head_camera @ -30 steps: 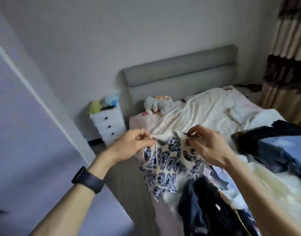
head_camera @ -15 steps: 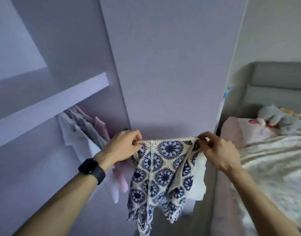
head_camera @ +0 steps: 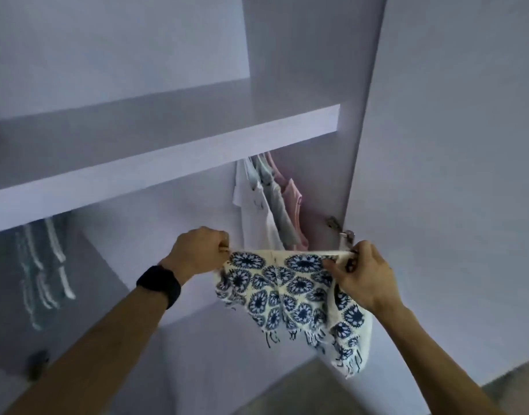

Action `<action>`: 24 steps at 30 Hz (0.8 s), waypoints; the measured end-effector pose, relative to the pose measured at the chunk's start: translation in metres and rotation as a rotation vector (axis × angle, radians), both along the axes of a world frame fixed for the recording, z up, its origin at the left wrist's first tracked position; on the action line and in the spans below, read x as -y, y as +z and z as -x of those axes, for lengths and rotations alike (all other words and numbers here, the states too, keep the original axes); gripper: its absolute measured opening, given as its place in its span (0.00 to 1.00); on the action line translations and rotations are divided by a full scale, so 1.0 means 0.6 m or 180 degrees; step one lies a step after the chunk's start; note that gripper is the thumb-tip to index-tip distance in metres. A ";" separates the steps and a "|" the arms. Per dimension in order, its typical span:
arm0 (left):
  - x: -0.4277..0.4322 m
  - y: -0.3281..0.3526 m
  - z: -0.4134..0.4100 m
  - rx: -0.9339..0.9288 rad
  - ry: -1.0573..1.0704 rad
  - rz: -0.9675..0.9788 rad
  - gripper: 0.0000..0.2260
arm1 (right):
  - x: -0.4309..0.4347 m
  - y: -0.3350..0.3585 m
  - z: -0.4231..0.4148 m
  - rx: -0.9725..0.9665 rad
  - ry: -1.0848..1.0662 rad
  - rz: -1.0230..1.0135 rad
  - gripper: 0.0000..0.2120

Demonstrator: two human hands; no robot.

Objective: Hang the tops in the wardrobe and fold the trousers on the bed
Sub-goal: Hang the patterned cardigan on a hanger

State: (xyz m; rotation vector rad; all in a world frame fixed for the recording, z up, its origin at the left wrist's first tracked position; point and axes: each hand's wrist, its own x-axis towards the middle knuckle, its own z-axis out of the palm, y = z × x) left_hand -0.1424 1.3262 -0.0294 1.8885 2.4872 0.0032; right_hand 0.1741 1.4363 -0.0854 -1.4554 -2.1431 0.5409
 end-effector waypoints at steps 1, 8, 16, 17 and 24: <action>0.020 -0.010 0.010 0.0065 0.0160 0.0122 0.03 | -0.009 -0.011 0.011 0.0140 0.0130 -0.0004 0.23; 0.143 -0.039 0.010 0.0066 0.1001 0.0519 0.12 | -0.055 -0.046 0.080 0.0383 0.0975 -0.0178 0.09; 0.267 0.025 -0.016 0.0707 0.2096 -0.0813 0.20 | -0.045 0.019 0.196 -0.0802 0.1403 -0.0221 0.11; 0.277 0.027 -0.019 0.0700 0.2119 -0.0534 0.22 | -0.041 0.020 0.211 -0.0540 0.1621 -0.0075 0.13; 0.384 -0.010 -0.017 0.2234 0.2502 -0.1221 0.15 | 0.026 -0.012 0.269 0.0268 0.2804 0.0291 0.07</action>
